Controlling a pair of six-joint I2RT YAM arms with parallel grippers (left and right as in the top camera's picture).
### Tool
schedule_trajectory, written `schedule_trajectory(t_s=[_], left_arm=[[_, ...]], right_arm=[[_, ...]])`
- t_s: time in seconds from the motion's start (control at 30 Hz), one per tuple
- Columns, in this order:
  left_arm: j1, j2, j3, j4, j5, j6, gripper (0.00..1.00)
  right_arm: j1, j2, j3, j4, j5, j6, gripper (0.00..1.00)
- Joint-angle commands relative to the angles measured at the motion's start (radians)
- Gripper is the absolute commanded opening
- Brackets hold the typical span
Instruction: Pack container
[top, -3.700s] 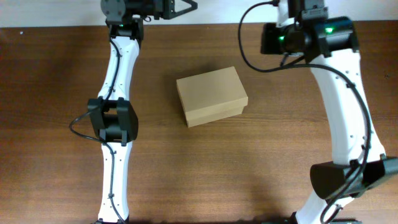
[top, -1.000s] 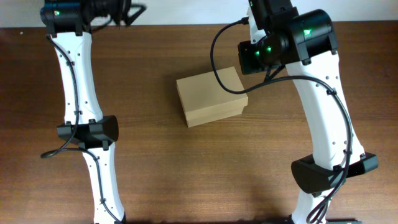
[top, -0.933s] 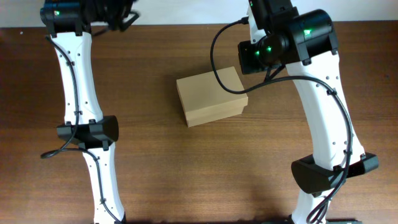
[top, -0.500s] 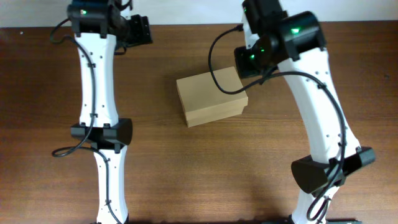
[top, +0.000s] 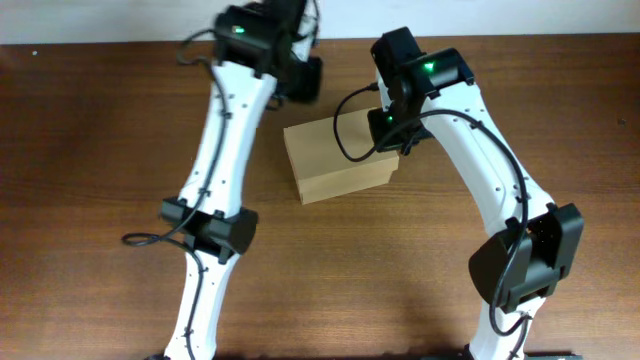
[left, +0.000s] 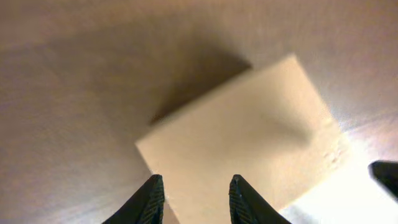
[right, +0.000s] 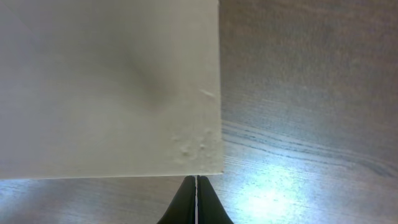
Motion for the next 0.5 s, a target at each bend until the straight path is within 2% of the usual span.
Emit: schedule_trajectory(t_s=[0.0,0.23,0.47], left_arm=[[-0.028,-0.014,-0.148,-0.005,-0.021,0.016,0.34],[-0.051,-0.015,-0.318,-0.005,0.040,0.016,0.31],[-0.051,-0.015,-0.366,-0.005,0.040,0.016,0.31]], right_arm=[[-0.020,0.003,-0.035,0.016,-0.017,0.007,0.04],[-0.031,0.005,-0.089,0.057,-0.017,0.007,0.04],[-0.031,0.017,-0.130,0.095,-0.030,0.007,0.04]])
